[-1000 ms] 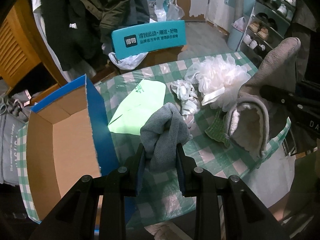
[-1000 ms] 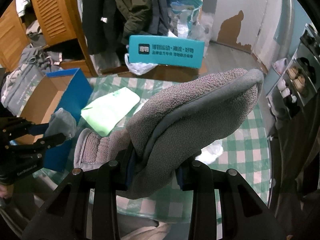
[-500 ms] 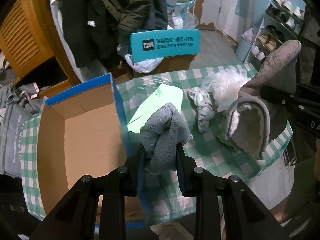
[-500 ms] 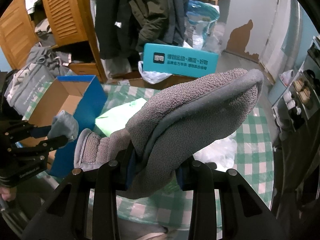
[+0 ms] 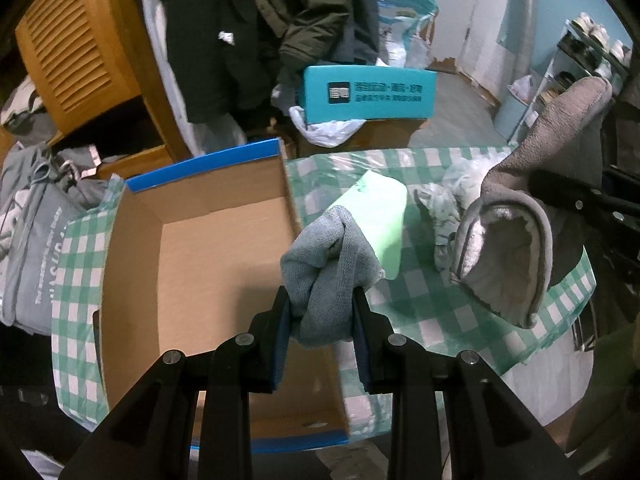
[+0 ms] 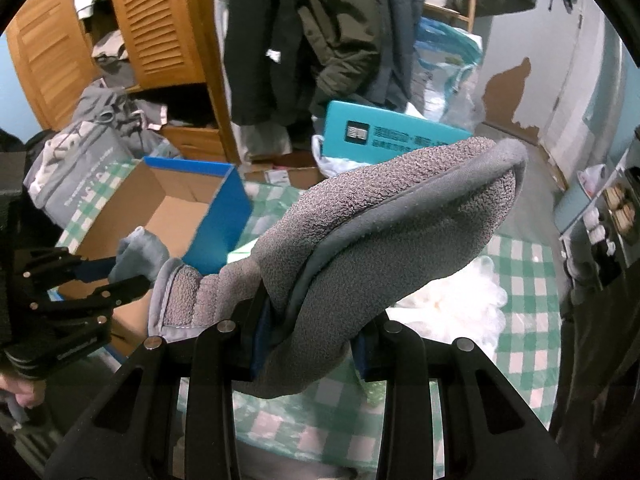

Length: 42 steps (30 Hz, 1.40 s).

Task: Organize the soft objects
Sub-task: 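Carry the grey sock with the left tool while the right tool carries the slipper to the box, then open the left tool over the box while the right tool releases the slipper inside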

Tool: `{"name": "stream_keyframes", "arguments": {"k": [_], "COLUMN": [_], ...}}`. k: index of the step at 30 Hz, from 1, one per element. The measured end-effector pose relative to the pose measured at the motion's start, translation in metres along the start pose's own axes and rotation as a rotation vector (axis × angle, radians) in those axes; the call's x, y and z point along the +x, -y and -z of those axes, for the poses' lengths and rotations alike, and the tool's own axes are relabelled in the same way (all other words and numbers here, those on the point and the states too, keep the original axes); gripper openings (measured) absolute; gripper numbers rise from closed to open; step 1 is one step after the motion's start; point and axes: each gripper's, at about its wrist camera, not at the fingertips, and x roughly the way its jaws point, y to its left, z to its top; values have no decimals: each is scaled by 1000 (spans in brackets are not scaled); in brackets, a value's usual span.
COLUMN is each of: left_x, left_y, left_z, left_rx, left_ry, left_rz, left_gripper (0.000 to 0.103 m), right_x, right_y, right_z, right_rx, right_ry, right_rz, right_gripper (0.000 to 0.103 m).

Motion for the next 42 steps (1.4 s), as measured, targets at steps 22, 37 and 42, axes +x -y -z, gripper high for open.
{"name": "stream_keyframes", "arguments": {"k": [22,37,42], "left_x": [10,27,37], "left_y": [-73,-117,-127], "left_z": [17,32,39], "left_rx": [-119,-205,-224], "left_ry": [-27,-73,-104], "left_rz": [-65,-141,-153], "left_gripper": [28,28,28], "right_x": [40,81,97], "right_y": [-92,-145,-159], "right_z": [-29,-40,-38], "right_rx": [-137,-238,-272], "right_ry": [-44,-107,-143], "right_rz": [-81,-150,-177], "right_gripper": [32,32,32]}}
